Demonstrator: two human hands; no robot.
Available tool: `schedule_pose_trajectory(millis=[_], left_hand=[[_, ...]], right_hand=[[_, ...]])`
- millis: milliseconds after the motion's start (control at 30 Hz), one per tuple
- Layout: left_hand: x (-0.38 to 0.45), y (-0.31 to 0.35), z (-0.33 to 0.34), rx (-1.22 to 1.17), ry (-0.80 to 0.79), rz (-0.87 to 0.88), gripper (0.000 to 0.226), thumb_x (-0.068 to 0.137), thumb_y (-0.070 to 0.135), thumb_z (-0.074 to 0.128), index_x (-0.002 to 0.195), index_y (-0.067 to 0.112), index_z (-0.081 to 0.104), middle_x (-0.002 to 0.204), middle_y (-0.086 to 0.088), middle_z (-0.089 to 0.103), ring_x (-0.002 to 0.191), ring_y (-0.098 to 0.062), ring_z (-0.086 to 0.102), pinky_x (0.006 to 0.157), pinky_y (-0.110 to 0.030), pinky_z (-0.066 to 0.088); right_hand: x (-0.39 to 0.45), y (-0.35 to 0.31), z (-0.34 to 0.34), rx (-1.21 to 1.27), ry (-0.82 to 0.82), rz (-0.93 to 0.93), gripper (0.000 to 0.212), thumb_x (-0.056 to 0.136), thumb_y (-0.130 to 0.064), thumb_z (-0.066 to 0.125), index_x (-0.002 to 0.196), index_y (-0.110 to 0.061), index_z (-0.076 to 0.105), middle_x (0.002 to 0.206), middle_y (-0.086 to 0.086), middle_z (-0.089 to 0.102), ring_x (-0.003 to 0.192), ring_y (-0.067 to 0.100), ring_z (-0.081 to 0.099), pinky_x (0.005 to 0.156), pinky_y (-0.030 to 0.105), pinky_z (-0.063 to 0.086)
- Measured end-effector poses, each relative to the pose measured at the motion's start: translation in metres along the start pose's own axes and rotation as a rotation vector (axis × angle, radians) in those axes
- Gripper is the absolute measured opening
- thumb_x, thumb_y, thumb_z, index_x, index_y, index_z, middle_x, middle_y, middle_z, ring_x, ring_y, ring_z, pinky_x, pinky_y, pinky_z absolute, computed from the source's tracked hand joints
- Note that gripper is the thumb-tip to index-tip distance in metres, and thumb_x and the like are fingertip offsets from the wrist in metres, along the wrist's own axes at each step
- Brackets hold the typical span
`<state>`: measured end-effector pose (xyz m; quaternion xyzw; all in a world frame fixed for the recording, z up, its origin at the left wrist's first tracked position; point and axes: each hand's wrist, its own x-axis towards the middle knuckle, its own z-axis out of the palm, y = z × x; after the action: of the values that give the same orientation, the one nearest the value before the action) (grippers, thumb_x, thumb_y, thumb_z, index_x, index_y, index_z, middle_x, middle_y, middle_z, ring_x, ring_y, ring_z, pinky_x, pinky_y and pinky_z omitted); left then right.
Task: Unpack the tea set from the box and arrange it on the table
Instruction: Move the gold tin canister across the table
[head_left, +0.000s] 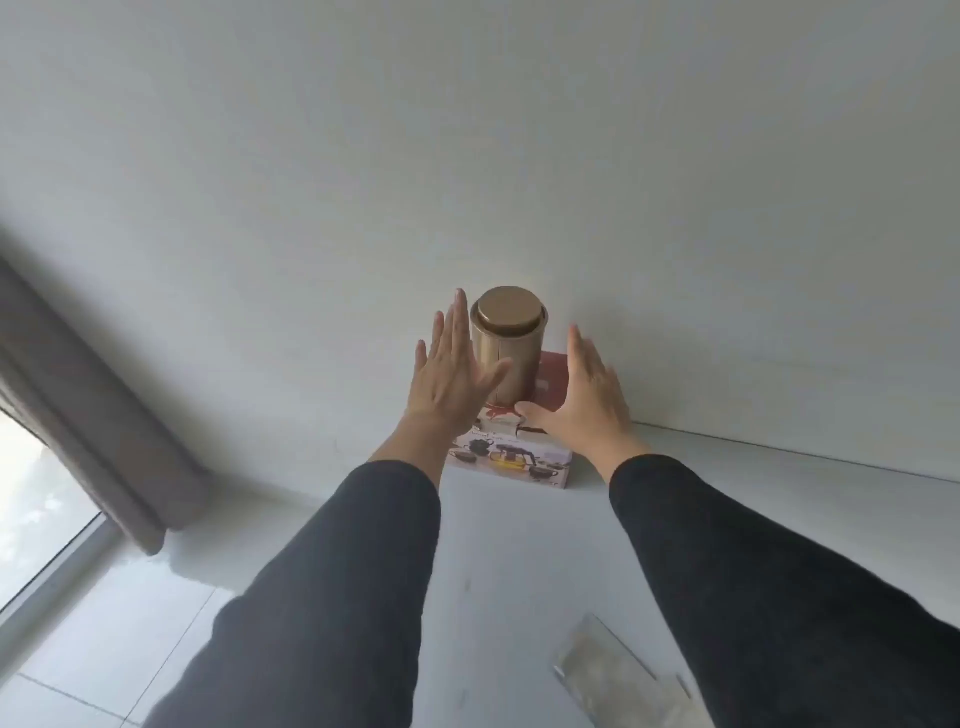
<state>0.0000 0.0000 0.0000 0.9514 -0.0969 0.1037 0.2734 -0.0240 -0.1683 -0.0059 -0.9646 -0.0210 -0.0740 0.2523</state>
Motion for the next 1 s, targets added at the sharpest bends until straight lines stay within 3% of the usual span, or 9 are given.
schedule_pose_trajectory(millis=[100, 233, 400, 500, 633, 733, 800, 1000], left_hand=[[0.016, -0.011, 0.007, 0.005, -0.041, 0.051, 0.095, 0.089, 0.063, 0.04, 0.147, 0.022, -0.024, 0.16, 0.006, -0.007, 0.148, -0.018, -0.004, 0.118, -0.047, 0.002], [0.027, -0.022, 0.015, -0.052, -0.067, 0.102, 0.1, 0.086, 0.064, 0.045, 0.147, 0.024, -0.024, 0.16, 0.006, 0.001, 0.148, -0.016, 0.006, 0.118, -0.048, 0.003], [0.034, -0.025, 0.023, -0.127, -0.025, 0.107, 0.1, 0.08, 0.067, 0.04, 0.149, 0.024, -0.017, 0.159, 0.007, 0.014, 0.142, -0.013, 0.03, 0.118, -0.046, 0.006], [0.03, -0.02, 0.025, -0.147, -0.007, 0.111, 0.1, 0.078, 0.07, 0.039, 0.15, 0.023, -0.014, 0.158, 0.006, 0.017, 0.139, -0.014, 0.034, 0.117, -0.045, 0.005], [0.024, -0.003, 0.025, -0.14, -0.013, 0.157, 0.104, 0.074, 0.073, 0.039, 0.151, 0.023, -0.011, 0.154, 0.005, 0.027, 0.124, -0.018, 0.048, 0.107, -0.019, 0.004], [0.018, 0.025, 0.028, -0.139, -0.001, 0.205, 0.1, 0.083, 0.063, 0.052, 0.151, 0.022, -0.009, 0.153, 0.002, 0.031, 0.124, -0.021, 0.046, 0.113, -0.035, 0.018], [0.017, 0.049, 0.034, -0.156, -0.004, 0.253, 0.098, 0.085, 0.059, 0.051, 0.151, 0.022, -0.01, 0.156, 0.002, 0.025, 0.131, -0.021, 0.044, 0.118, -0.043, 0.012], [0.01, 0.142, 0.067, -0.238, -0.063, 0.382, 0.098, 0.084, 0.058, 0.051, 0.15, 0.022, -0.013, 0.157, 0.004, 0.021, 0.141, -0.017, 0.03, 0.119, -0.042, 0.005]], right_hand=[[0.022, -0.004, 0.012, 0.029, 0.02, 0.011, 0.116, 0.067, -0.053, 0.077, 0.15, -0.014, 0.006, 0.149, 0.007, 0.031, 0.133, 0.027, 0.034, 0.109, 0.039, 0.03], [0.041, -0.007, 0.027, 0.174, 0.052, 0.003, 0.117, 0.054, -0.053, 0.082, 0.145, -0.034, 0.011, 0.127, 0.0, 0.056, 0.116, 0.023, 0.054, 0.097, 0.043, 0.046], [0.048, -0.01, 0.035, 0.311, 0.076, 0.026, 0.11, 0.064, -0.042, 0.082, 0.146, -0.033, 0.01, 0.133, -0.006, 0.055, 0.117, 0.021, 0.056, 0.088, 0.026, 0.045], [0.045, -0.007, 0.037, 0.308, 0.106, 0.039, 0.107, 0.067, -0.044, 0.079, 0.147, -0.032, 0.009, 0.132, -0.004, 0.056, 0.115, 0.023, 0.057, 0.089, 0.031, 0.048], [0.031, 0.003, 0.026, 0.298, 0.138, 0.094, 0.105, 0.066, -0.044, 0.078, 0.146, -0.035, 0.01, 0.125, -0.002, 0.06, 0.11, 0.026, 0.059, 0.087, 0.032, 0.049], [0.015, 0.016, 0.004, 0.257, 0.193, 0.11, 0.103, 0.067, -0.043, 0.078, 0.147, -0.029, 0.014, 0.127, -0.001, 0.059, 0.111, 0.026, 0.059, 0.088, 0.03, 0.047], [0.003, 0.03, -0.015, 0.231, 0.222, 0.133, 0.104, 0.068, -0.043, 0.079, 0.147, -0.028, 0.014, 0.13, -0.001, 0.057, 0.115, 0.027, 0.057, 0.091, 0.033, 0.047], [-0.039, 0.093, -0.081, 0.185, 0.326, 0.24, 0.104, 0.067, -0.045, 0.077, 0.147, -0.03, 0.012, 0.134, -0.004, 0.054, 0.118, 0.027, 0.055, 0.094, 0.033, 0.045]])
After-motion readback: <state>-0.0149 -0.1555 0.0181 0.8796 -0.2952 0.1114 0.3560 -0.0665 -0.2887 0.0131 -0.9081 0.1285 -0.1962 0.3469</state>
